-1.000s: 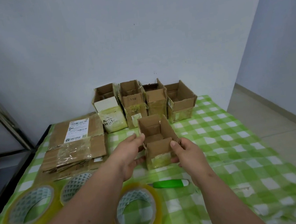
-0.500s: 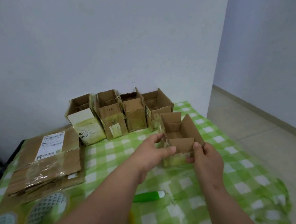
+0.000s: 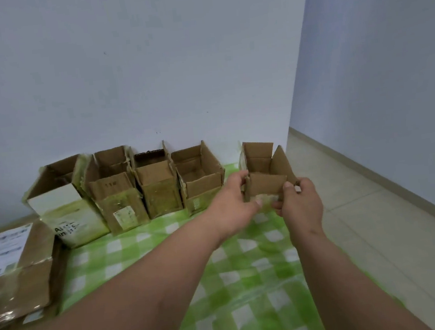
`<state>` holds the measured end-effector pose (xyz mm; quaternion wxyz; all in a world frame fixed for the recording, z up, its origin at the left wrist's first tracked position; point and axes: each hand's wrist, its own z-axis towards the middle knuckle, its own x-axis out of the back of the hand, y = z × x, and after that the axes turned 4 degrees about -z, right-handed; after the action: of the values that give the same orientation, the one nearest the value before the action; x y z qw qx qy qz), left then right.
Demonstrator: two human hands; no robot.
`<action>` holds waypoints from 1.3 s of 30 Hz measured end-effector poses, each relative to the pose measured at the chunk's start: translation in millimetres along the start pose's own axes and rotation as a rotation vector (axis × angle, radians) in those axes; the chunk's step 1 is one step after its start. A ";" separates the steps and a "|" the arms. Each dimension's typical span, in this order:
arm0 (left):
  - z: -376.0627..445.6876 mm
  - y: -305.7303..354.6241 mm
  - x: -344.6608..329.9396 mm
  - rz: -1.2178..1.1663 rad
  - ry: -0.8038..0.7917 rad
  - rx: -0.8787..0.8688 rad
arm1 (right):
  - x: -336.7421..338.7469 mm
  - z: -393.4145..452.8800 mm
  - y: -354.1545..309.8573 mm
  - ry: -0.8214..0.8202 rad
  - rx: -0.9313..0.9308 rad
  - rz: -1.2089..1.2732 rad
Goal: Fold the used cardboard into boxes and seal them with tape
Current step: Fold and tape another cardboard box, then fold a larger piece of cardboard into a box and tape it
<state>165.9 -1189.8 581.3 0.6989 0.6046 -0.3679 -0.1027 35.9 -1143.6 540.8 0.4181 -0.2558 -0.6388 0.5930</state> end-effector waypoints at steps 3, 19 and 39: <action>17.4 -12.2 3.8 0.152 0.005 -0.052 | -17.1 24.9 -1.4 -0.060 -0.008 0.006; 40.7 -64.3 21.3 1.340 0.122 -0.122 | -74.2 52.9 25.1 -0.391 -0.149 -0.007; -125.9 -54.3 126.6 1.357 0.220 0.105 | -74.5 -115.6 -27.8 -0.622 0.474 -0.716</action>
<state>352.3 -1180.8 581.0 0.6115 0.2805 -0.5966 0.4377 176.1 -1146.6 544.5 0.4315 0.2678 -0.6285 0.5891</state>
